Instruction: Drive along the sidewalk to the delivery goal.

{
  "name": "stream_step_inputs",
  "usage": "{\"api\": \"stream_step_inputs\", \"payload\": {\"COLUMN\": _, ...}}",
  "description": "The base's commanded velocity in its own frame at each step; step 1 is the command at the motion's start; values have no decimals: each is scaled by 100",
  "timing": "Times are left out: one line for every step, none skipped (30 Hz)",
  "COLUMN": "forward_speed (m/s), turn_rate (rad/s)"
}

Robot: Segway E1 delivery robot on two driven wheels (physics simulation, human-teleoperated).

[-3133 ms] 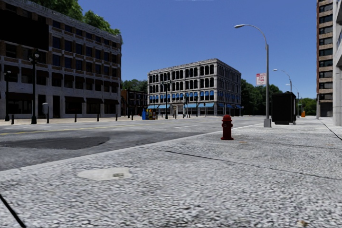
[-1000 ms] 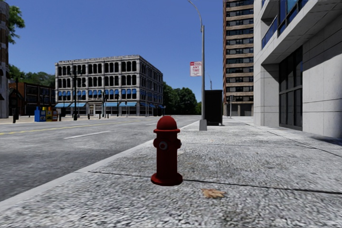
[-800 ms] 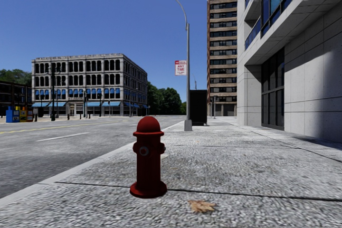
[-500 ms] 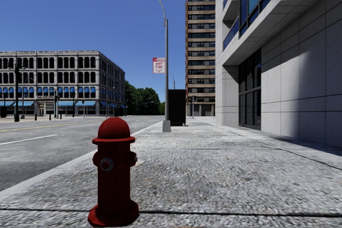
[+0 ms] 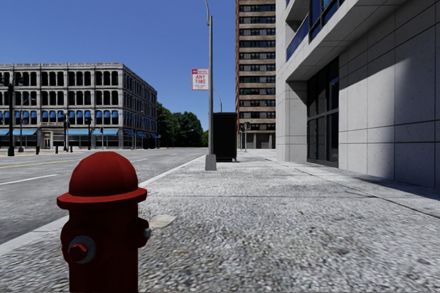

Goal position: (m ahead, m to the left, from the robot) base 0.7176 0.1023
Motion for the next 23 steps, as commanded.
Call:
{"api": "stream_step_inputs", "payload": {"forward_speed": 0, "turn_rate": 0}}
{"api": "stream_step_inputs", "payload": {"forward_speed": 0, "turn_rate": 0}}
{"api": "stream_step_inputs", "payload": {"forward_speed": 0, "turn_rate": 0}}
{"api": "stream_step_inputs", "payload": {"forward_speed": 0, "turn_rate": 0}}
{"api": "stream_step_inputs", "payload": {"forward_speed": 0, "turn_rate": 0}}
{"api": "stream_step_inputs", "payload": {"forward_speed": 0, "turn_rate": 0}}
{"api": "stream_step_inputs", "payload": {"forward_speed": 0, "turn_rate": 0}}
{"api": "stream_step_inputs", "payload": {"forward_speed": 0, "turn_rate": 0}}
{"api": "stream_step_inputs", "payload": {"forward_speed": 0, "turn_rate": 0}}
{"api": "stream_step_inputs", "payload": {"forward_speed": 0, "turn_rate": 0}}
{"api": "stream_step_inputs", "payload": {"forward_speed": 0, "turn_rate": 0}}
{"api": "stream_step_inputs", "payload": {"forward_speed": 0, "turn_rate": 0}}
{"api": "stream_step_inputs", "payload": {"forward_speed": 0, "turn_rate": 0}}
{"api": "stream_step_inputs", "payload": {"forward_speed": 0, "turn_rate": 0}}
{"api": "stream_step_inputs", "payload": {"forward_speed": 0, "turn_rate": 0}}
{"api": "stream_step_inputs", "payload": {"forward_speed": 0, "turn_rate": 0}}
{"api": "stream_step_inputs", "payload": {"forward_speed": 0, "turn_rate": 0}}
{"api": "stream_step_inputs", "payload": {"forward_speed": 0, "turn_rate": 0}}
{"api": "stream_step_inputs", "payload": {"forward_speed": 0, "turn_rate": 0}}
{"api": "stream_step_inputs", "payload": {"forward_speed": 0, "turn_rate": 0}}
{"api": "stream_step_inputs", "payload": {"forward_speed": 0, "turn_rate": 0}}
{"api": "stream_step_inputs", "payload": {"forward_speed": 0, "turn_rate": 0}}
{"api": "stream_step_inputs", "payload": {"forward_speed": 0, "turn_rate": 0}}
